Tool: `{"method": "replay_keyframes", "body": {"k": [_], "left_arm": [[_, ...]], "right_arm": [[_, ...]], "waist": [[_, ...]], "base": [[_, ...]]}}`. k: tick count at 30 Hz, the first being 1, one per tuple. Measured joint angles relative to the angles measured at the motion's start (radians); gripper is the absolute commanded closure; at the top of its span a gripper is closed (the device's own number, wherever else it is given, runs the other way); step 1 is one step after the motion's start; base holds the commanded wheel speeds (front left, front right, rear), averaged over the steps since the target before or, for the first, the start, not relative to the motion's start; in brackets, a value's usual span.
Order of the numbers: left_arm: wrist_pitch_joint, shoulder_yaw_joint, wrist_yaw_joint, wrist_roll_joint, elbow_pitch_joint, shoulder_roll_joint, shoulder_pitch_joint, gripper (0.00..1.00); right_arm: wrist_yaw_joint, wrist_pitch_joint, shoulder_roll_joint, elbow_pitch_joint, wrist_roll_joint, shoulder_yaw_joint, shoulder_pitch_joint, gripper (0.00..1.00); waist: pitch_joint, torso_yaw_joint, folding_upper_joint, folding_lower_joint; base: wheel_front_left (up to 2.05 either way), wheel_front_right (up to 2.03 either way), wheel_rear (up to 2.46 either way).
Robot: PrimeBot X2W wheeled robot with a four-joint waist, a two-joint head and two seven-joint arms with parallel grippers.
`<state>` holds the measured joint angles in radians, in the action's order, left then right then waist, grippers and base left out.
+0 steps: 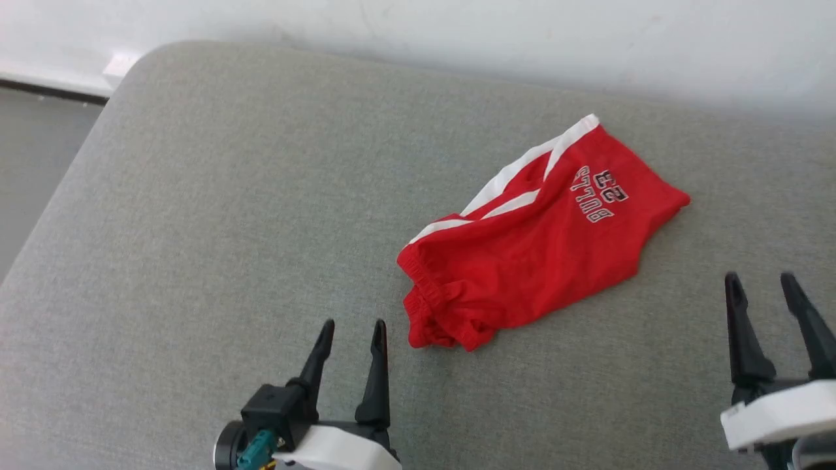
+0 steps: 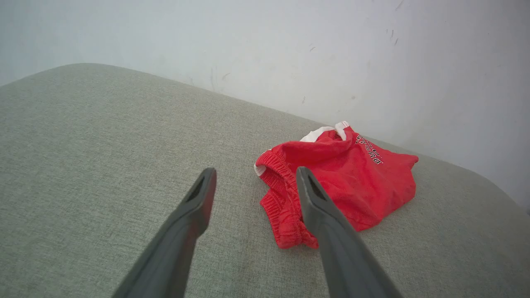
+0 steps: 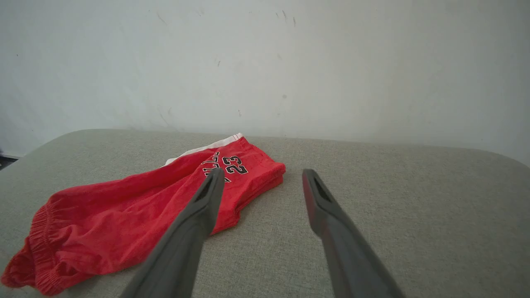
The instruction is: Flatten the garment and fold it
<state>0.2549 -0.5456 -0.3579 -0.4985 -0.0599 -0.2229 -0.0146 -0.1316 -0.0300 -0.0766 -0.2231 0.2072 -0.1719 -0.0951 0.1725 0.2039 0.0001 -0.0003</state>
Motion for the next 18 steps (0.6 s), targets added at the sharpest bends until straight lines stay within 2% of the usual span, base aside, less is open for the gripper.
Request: {"method": "replay_keyframes", "body": {"k": [7,12,18], "left_arm": [[-0.030,-0.003,0.001,0.016,0.024,0.001,-0.006,0.00],[-0.197,-0.042,0.025,0.018,0.069,-0.004,-0.137,0.00],[-0.367,-0.053,0.031,-0.013,0.145,0.038,-0.272,0.00]], "right_arm": [[0.000,0.005,0.020,-0.036,-0.019,-0.018,-0.032,0.00],[0.000,-0.005,0.022,-0.056,-0.024,-0.022,-0.019,0.00],[0.000,-0.005,0.022,-0.053,-0.017,-0.017,-0.007,0.00]], "waist": [[-0.028,-0.019,0.0000,0.0002],[-0.016,-0.017,0.0000,0.0003],[0.015,-0.014,0.0000,0.0004]], "base": [[0.00,0.00,0.00],[0.00,0.00,0.00],[0.00,0.00,0.00]]}}
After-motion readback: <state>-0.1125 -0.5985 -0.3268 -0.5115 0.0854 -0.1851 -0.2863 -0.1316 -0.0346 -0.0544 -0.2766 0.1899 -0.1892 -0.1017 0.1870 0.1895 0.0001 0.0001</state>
